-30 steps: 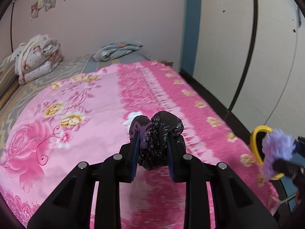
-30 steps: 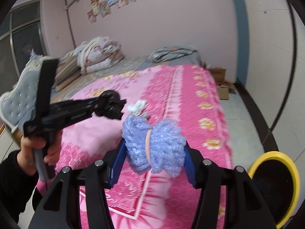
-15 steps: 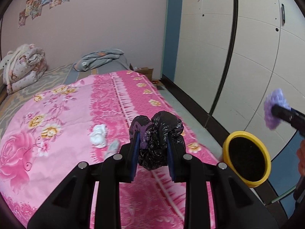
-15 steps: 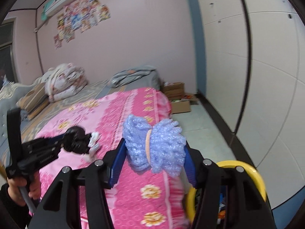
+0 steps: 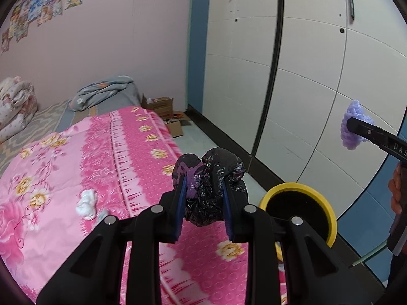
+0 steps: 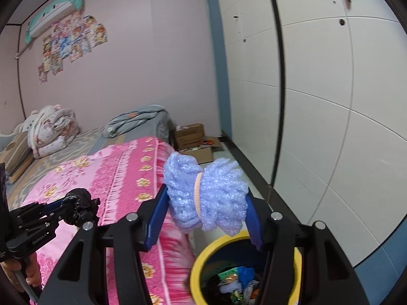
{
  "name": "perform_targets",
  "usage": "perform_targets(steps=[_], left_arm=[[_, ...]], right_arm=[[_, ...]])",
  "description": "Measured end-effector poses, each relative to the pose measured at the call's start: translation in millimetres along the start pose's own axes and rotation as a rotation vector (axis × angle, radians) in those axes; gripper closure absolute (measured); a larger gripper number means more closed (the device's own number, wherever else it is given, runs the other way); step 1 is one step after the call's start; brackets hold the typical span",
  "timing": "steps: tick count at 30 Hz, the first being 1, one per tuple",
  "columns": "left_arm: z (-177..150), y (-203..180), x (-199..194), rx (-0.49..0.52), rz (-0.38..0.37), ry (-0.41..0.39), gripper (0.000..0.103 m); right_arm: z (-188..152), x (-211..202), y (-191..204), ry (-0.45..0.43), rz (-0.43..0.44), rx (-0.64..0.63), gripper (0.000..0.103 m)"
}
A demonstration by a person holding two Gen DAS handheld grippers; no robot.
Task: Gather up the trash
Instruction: 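Carry the black bag and foam net in both grippers over the yellow bin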
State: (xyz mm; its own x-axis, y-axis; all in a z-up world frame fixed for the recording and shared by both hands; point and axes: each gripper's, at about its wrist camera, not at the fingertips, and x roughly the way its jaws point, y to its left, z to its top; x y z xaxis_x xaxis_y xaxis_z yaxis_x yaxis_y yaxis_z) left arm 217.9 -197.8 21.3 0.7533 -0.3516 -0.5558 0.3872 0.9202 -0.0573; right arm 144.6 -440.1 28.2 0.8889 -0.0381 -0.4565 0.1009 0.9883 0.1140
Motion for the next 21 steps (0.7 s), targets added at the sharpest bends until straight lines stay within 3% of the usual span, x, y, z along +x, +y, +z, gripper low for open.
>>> perform_targets(steps=[12,21], left_arm=[[21,-71,31,0.064,-0.083,0.024,0.079],[17,-105,58,0.091,-0.124,0.061,0.078]], right_arm=[[6,1,-61,-0.004,-0.104,0.073,0.051],[-2,5,-86,0.006,-0.143,0.092,0.051]])
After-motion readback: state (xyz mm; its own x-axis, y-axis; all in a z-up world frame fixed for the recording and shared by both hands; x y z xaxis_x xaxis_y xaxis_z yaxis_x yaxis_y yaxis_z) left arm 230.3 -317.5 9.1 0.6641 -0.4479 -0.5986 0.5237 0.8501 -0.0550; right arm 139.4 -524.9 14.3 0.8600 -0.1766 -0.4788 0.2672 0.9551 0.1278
